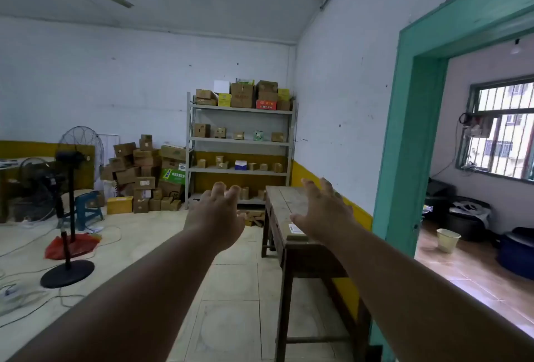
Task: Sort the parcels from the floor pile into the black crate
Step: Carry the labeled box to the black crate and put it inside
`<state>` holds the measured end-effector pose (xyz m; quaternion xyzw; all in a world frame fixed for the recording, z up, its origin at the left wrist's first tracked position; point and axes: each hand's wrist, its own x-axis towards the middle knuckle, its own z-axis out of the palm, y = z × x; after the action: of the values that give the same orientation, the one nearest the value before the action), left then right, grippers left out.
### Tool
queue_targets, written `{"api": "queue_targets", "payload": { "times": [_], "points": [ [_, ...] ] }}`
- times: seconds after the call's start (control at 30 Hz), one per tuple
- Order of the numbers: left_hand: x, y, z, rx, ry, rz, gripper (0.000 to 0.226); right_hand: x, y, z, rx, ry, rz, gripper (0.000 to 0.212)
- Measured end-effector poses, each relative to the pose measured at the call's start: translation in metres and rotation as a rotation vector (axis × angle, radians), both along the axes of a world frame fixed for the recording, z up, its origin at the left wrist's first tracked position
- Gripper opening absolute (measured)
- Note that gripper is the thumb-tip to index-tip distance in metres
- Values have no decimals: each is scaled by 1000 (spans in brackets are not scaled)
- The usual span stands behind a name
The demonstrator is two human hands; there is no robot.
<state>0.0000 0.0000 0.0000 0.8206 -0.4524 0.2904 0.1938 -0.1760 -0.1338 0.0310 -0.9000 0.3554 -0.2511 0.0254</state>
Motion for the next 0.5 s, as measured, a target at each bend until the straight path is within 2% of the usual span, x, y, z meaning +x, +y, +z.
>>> {"api": "queue_targets", "payload": {
  "times": [0.27,0.5],
  "points": [
    [56,-138,-14,-11,45,15,61,63,-141,-16,-12,-20,-27,83],
    [109,-253,-46,1,80,-42,60,124,-268,-55,46,-39,-28,79]
  ]
}}
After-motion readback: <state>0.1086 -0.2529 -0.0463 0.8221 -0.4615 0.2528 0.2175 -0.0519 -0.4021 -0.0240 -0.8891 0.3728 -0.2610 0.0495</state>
